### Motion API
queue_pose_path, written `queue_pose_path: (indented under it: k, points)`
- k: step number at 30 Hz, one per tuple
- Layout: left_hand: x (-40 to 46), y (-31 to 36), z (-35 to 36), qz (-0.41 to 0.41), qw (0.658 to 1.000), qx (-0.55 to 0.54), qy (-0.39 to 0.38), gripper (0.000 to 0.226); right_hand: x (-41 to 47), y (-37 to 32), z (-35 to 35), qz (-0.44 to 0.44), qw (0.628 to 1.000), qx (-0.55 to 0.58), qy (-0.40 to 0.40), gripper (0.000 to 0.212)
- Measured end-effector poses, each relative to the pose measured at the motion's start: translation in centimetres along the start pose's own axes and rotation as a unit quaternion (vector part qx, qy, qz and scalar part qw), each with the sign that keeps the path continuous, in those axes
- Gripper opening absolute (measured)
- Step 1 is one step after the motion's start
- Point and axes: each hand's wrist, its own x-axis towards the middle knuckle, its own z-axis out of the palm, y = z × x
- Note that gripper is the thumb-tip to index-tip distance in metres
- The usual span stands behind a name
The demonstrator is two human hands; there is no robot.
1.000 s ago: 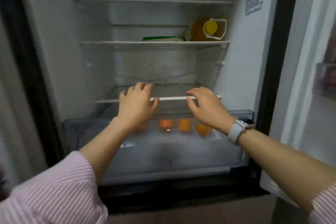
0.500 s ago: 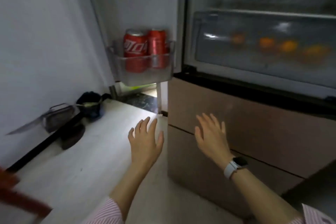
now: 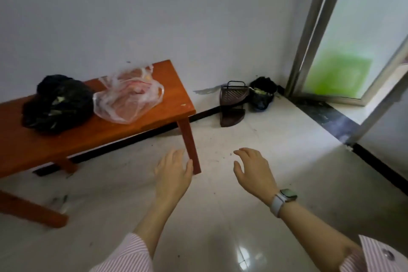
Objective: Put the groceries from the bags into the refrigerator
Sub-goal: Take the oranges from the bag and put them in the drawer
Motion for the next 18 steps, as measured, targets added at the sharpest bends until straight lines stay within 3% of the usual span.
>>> queue_pose_path:
  k: [6,18]
  points:
    - [7.1,-9.7,-3.3,-0.054,0.997,0.034,0.036,0.042,9.8,-7.8,5.4,-0.083,0.995,0.018,-0.045,0.033]
    - [29.8,-16.5,-1.9,-0.09,0.993,0.029,0.075,0.031,36.7,-12.5,11.2,-0.144,0.978,0.088,-0.12,0.034]
